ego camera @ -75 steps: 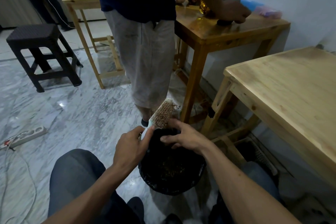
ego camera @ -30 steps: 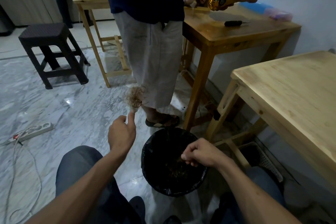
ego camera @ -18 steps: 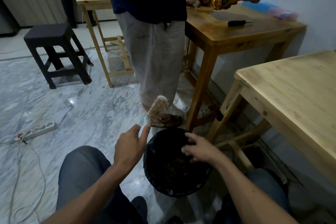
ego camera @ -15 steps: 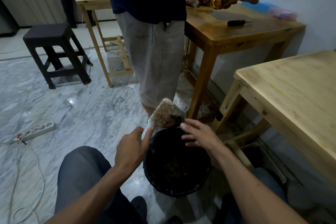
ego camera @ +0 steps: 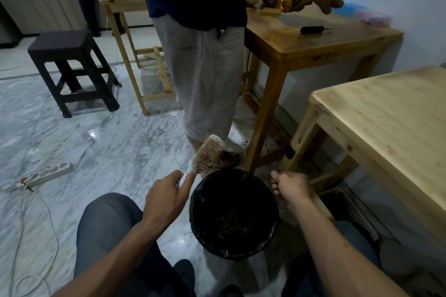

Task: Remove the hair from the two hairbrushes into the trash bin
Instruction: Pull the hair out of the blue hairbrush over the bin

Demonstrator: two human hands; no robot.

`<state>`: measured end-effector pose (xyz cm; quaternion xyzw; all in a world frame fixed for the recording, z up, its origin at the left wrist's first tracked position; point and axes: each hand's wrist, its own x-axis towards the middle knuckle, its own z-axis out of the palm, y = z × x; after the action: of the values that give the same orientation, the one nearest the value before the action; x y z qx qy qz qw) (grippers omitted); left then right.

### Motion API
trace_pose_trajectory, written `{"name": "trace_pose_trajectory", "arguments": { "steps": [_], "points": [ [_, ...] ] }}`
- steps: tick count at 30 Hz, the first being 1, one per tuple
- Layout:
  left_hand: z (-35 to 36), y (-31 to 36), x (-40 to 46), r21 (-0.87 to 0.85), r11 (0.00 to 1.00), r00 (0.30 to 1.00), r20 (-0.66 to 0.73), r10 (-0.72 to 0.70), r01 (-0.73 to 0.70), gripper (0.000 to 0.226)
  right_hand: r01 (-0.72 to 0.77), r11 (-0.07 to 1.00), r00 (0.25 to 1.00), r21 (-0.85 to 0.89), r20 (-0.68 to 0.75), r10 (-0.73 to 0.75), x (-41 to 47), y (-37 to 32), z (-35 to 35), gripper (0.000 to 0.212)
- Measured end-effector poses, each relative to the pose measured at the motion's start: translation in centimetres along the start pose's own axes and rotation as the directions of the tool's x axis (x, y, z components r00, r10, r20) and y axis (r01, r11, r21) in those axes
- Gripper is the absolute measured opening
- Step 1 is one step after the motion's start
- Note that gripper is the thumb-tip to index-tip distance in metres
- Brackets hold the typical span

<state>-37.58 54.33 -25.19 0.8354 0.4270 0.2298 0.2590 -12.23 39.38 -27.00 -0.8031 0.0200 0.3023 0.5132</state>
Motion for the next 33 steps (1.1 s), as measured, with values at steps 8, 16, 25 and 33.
{"name": "trace_pose_trajectory", "arguments": {
  "steps": [8, 16, 25, 33],
  "points": [
    [0.6, 0.9, 0.0, 0.066, 0.997, 0.999, 0.029, 0.042, -0.044, 0.051, 0.244, 0.832, 0.928, -0.497, 0.370, -0.051, -1.3, 0.5, 0.8, 0.048],
    [1.4, 0.3, -0.1, 0.241, 0.915, 0.939, 0.206, 0.276, -0.322, 0.053, 0.516, 0.842, 0.756, -0.157, 0.546, -0.361, -4.3, -5.3, 1.6, 0.057],
    [1.3, -0.4, -0.5, 0.314, 0.868, 0.903, 0.320, 0.286, -0.385, 0.059, 0.368, 0.910, 0.903, -0.191, 0.307, -0.300, -3.3, -4.9, 2.3, 0.020],
    [1.2, -3.1, -0.4, 0.414, 0.850, 0.910, 0.379, 0.165, -0.326, 0.055, 0.215, 0.971, 0.976, 0.106, 0.005, -0.217, -1.9, -5.7, 0.2, 0.015]
  ]
}}
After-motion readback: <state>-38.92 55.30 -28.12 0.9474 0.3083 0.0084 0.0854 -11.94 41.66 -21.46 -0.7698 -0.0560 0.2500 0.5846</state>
